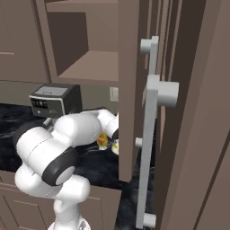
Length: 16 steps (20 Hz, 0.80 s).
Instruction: Pick the mayonnaise and mustard from the counter and place them in the cabinet.
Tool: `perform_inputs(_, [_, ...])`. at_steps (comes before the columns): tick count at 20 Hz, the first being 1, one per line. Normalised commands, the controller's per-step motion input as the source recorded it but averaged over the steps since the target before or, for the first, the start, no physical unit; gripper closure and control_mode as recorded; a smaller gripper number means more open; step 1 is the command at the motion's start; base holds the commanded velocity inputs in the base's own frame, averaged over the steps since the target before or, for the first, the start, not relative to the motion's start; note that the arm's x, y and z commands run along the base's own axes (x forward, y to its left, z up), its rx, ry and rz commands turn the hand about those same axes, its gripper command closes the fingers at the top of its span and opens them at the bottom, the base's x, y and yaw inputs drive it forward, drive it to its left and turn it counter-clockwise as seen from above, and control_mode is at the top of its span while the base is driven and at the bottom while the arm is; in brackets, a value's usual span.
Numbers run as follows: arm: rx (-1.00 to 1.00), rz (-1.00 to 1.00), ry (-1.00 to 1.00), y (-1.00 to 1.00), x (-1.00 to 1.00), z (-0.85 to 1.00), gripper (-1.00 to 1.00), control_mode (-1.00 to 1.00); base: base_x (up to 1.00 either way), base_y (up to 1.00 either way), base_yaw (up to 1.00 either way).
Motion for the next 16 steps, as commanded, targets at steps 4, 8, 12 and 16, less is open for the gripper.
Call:
perform_inputs(4, [0.06,0.0,0.03,0.0,0.05,-0.32,1.0,-1.0,0.0,0.0,0.0])
perform_inputs(8, [0.1,0.01,0.01,0.0,0.0,-0.26,1.0,-1.0,0.0,0.0,0.0])
perform_inputs(12, [0.1,0.01,0.0,0.0,-0.04,-0.09,1.0,-1.0,0.0,0.0,0.0])
perform_inputs(16, [0.04,0.03,0.0,0.14,-0.17,0.0,1.0,-1.0,0.0,0.0,0.0])
